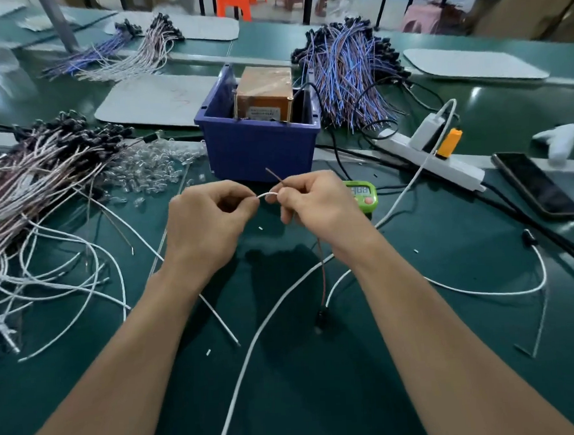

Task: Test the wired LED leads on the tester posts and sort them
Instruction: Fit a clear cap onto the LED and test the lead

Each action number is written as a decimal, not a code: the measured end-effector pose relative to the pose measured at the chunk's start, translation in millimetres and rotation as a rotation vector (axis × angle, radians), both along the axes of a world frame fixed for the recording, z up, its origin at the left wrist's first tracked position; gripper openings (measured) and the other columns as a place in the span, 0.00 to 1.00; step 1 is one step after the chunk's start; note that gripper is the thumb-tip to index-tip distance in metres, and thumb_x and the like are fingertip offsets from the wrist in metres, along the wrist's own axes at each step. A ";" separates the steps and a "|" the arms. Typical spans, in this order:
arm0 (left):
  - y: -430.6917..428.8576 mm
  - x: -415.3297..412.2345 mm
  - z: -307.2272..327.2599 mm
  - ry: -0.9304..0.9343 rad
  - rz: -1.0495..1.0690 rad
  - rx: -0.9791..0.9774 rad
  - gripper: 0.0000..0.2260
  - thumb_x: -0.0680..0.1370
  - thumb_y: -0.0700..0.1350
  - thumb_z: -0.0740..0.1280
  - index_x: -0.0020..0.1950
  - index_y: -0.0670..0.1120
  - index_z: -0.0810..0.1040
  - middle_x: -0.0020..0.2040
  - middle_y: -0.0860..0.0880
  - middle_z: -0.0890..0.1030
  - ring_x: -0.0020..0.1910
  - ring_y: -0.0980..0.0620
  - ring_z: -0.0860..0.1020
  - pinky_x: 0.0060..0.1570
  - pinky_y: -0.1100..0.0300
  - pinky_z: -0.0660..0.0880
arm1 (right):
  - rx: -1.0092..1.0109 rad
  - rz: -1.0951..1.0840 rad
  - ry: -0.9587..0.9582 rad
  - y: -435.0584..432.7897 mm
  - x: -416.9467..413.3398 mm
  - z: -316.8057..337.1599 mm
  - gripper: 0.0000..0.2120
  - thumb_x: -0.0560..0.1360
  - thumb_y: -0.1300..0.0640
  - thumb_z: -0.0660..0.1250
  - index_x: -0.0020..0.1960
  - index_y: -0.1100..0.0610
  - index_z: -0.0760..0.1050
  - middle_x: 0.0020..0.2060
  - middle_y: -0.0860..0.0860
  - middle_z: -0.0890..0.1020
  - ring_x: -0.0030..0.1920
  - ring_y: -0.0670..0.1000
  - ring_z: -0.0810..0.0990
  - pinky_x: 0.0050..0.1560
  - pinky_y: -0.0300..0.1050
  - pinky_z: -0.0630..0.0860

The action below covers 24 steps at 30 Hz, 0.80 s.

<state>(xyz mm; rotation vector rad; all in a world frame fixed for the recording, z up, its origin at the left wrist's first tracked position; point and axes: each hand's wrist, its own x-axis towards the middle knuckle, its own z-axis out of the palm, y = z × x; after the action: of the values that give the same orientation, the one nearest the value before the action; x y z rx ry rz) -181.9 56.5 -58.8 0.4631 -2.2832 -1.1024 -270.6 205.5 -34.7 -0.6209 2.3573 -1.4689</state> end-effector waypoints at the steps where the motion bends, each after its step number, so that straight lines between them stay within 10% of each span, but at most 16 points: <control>1: -1.2 -0.7 0.3 0.026 -0.002 0.067 0.06 0.71 0.51 0.75 0.44 0.63 0.84 0.37 0.64 0.84 0.37 0.63 0.82 0.39 0.68 0.75 | -0.063 -0.032 -0.016 -2.8 -0.6 -3.9 0.11 0.80 0.59 0.66 0.42 0.53 0.85 0.27 0.48 0.82 0.26 0.40 0.72 0.32 0.38 0.68; 11: -10.8 -6.6 0.6 0.129 -0.074 0.998 0.13 0.77 0.33 0.71 0.39 0.49 0.88 0.41 0.47 0.88 0.37 0.56 0.84 0.36 0.67 0.78 | -0.490 -0.068 -0.298 -21.0 10.9 -37.1 0.17 0.82 0.61 0.64 0.39 0.52 0.85 0.26 0.51 0.76 0.24 0.45 0.68 0.25 0.33 0.63; 18: -0.8 -9.8 0.1 0.030 -0.222 0.964 0.07 0.69 0.43 0.75 0.45 0.51 0.89 0.48 0.49 0.88 0.46 0.55 0.84 0.47 0.65 0.79 | -0.589 -0.048 -0.309 -17.0 13.9 -29.6 0.15 0.83 0.61 0.63 0.42 0.55 0.85 0.28 0.56 0.78 0.23 0.47 0.66 0.24 0.37 0.63; 24: 7.3 -16.9 2.5 0.083 -0.218 0.960 0.11 0.69 0.45 0.74 0.47 0.41 0.87 0.38 0.44 0.84 0.34 0.50 0.80 0.41 0.56 0.81 | -0.488 0.041 -0.188 -20.7 15.7 -32.2 0.14 0.82 0.58 0.63 0.44 0.50 0.85 0.31 0.54 0.83 0.23 0.49 0.73 0.24 0.39 0.70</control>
<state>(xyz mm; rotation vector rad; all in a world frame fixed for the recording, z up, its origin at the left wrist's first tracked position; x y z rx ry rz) -198.8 63.8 -56.3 0.5009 -1.6225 -2.2609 -254.9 184.8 -66.9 -0.6037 1.8402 -2.0041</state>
